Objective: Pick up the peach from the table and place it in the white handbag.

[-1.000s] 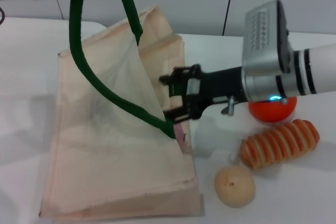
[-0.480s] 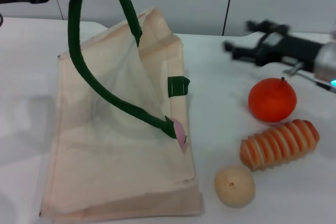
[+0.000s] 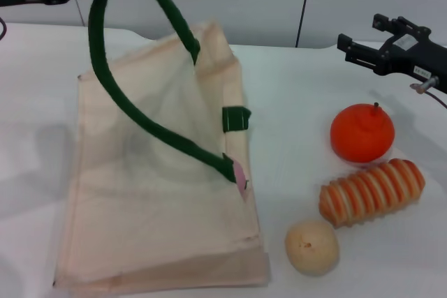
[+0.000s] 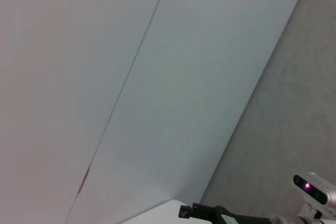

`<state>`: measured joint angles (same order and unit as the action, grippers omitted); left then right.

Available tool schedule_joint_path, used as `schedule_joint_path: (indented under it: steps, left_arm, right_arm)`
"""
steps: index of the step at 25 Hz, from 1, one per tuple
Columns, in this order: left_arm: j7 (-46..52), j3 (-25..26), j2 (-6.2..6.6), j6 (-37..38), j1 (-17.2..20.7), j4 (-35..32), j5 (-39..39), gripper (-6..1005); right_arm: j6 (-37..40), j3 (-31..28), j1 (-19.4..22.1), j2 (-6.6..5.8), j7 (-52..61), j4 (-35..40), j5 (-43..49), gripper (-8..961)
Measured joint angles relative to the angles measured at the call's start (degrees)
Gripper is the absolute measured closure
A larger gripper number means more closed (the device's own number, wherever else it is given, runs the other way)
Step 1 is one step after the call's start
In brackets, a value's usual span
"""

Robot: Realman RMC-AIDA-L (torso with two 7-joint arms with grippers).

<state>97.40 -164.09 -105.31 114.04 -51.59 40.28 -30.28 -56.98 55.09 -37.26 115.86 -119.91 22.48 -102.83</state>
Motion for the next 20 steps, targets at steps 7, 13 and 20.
schedule_joint_path:
  steps: [7,13,20]
  left_arm:
    - [-0.3,0.0,-0.1,-0.51,0.12,0.0,-0.06,683]
    - [-1.35,0.18,-1.72,-4.21,0.78,0.0,-5.42,468]
    - [-19.22,0.22,-9.26,-7.65,3.97,0.05,-23.45,252]
  right_arm:
    - [-0.12,-0.99,0.0,0.07,-0.54,-0.49,-0.01,59]
    - [-0.02,-2.05,0.0,0.07,-0.78,-0.8,-0.01,59]
    - [-2.69,-9.01,-0.51,0.22,-8.56,-5.22,-0.05,59]
